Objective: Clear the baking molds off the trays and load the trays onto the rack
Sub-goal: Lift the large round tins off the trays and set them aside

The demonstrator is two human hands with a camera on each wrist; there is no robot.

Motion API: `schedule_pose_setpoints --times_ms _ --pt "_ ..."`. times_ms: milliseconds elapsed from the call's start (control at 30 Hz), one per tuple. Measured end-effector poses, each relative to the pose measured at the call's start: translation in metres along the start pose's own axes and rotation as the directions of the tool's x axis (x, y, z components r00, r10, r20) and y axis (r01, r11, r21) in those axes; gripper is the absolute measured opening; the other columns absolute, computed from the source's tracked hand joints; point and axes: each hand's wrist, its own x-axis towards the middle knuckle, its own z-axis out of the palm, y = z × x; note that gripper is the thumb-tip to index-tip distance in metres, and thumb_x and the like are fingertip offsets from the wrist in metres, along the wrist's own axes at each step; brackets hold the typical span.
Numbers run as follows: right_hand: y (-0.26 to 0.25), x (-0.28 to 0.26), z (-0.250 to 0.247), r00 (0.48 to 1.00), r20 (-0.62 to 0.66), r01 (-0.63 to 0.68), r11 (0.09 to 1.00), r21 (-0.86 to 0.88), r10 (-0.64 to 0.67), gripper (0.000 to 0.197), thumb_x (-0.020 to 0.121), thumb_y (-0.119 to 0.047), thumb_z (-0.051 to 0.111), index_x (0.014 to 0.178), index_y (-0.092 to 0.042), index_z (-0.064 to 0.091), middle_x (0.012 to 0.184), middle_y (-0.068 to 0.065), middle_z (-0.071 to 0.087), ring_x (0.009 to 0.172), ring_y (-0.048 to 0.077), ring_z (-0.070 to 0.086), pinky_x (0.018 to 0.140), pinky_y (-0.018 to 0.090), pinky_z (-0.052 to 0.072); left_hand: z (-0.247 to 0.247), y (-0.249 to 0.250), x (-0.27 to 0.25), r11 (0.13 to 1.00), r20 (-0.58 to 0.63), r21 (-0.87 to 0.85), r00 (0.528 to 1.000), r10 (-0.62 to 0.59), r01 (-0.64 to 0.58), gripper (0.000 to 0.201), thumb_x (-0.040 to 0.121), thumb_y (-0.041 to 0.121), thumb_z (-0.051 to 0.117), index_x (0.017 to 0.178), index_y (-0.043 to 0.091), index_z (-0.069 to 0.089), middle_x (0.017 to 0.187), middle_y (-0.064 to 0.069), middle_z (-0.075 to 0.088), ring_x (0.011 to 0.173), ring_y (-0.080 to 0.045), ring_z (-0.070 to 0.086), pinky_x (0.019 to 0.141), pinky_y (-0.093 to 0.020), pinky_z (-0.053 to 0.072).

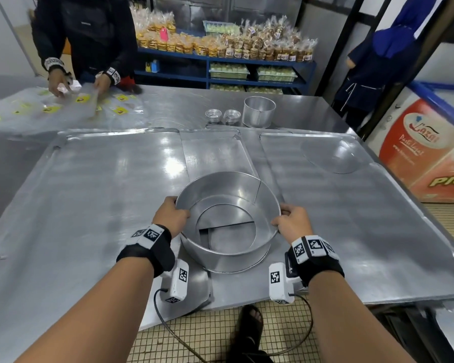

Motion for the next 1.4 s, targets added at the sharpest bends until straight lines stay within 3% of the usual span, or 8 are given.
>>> schedule_pose_setpoints --times_ms 200,400,567,700,800,1000,1133,1400 --pt "-0.007 0.009 -0.007 0.998 0.061 -0.022 0.990 -0.142 0.031 0.030 0.074 0.004 0.068 0.069 -0.025 0.063 0.084 0.005 0.072 0.090 0.033 0.070 0.085 0.049 0.057 0.006 0.045 0.011 0.908 0.065 0.419 0.996 -0.065 0.032 0.055 0.087 0.031 0.064 0.130 0.002 0.044 0.116 -0.011 0.056 0.096 -0.029 0.055 0.073 -0.032 0.041" --pt "-0.013 0.025 -0.031 0.989 0.150 0.049 0.942 -0.333 0.002 0.025 0.079 -0.013 0.072 0.061 -0.028 0.065 0.080 0.009 0.075 0.079 0.026 0.070 0.078 0.037 0.056 0.036 0.101 0.018 0.793 0.188 0.574 0.975 0.114 -0.204 0.043 0.086 0.039 0.061 0.117 0.011 0.055 0.111 -0.008 0.057 0.093 -0.028 0.055 0.064 -0.028 0.038" --pt "-0.011 0.053 -0.057 0.978 0.207 0.086 0.913 -0.398 -0.002 0.017 0.080 -0.023 0.076 0.094 -0.015 0.078 0.086 0.001 0.072 0.087 0.018 0.068 0.093 0.039 0.055 0.093 0.156 0.026 0.674 0.379 0.623 0.907 0.185 -0.398 0.033 0.088 0.040 0.057 0.100 0.009 0.063 0.106 -0.008 0.065 0.091 -0.027 0.058 0.067 -0.027 0.040" --pt "-0.013 0.084 -0.095 0.990 0.142 0.057 0.859 -0.509 0.019 0.025 0.079 -0.028 0.077 0.102 -0.016 0.077 0.100 0.004 0.075 0.099 0.020 0.069 0.096 0.031 0.052 0.147 0.199 0.040 0.568 0.478 0.659 0.858 0.189 -0.492 0.039 0.088 0.042 0.058 0.106 0.009 0.067 0.111 -0.011 0.064 0.099 -0.030 0.059 0.073 -0.028 0.042" --pt "-0.013 0.114 -0.130 0.993 0.107 0.018 0.831 -0.557 0.050 0.027 0.080 -0.028 0.077 0.103 -0.015 0.076 0.104 0.006 0.074 0.101 0.020 0.068 0.097 0.031 0.051 0.189 0.226 0.058 0.516 0.514 0.669 0.834 0.199 -0.535 0.034 0.086 0.045 0.061 0.086 0.012 0.066 0.104 -0.010 0.066 0.098 -0.031 0.061 0.074 -0.029 0.042" --pt "-0.002 0.181 -0.188 0.997 0.034 -0.031 0.756 -0.654 0.070 0.028 0.084 -0.027 0.072 0.108 -0.014 0.073 0.114 0.007 0.070 0.108 0.025 0.065 0.095 0.032 0.050 0.277 0.273 0.099 0.438 0.572 0.689 0.805 0.162 -0.577 0.040 0.086 0.048 0.062 0.111 0.016 0.067 0.114 -0.006 0.066 0.096 -0.029 0.057 0.075 -0.031 0.042" --pt "0.013 0.235 -0.213 0.995 0.002 -0.068 0.731 -0.679 0.095 0.027 0.082 -0.024 0.068 0.103 -0.009 0.074 0.111 0.012 0.071 0.102 0.031 0.067 0.093 0.039 0.054 0.334 0.290 0.133 0.399 0.584 0.711 0.802 0.125 -0.580 0.051 0.086 0.049 0.062 0.127 0.020 0.061 0.129 -0.004 0.061 0.116 -0.029 0.057 0.086 -0.033 0.044" --pt "0.058 0.361 -0.249 0.997 -0.017 -0.063 0.728 -0.683 0.070 0.041 0.088 -0.032 0.064 0.121 -0.006 0.065 0.124 0.015 0.064 0.116 0.035 0.058 0.098 0.040 0.050 0.428 0.305 0.211 0.443 0.573 0.694 0.808 0.138 -0.568 0.054 0.097 0.040 0.052 0.145 0.016 0.044 0.148 -0.009 0.046 0.133 -0.031 0.045 0.104 -0.037 0.039"
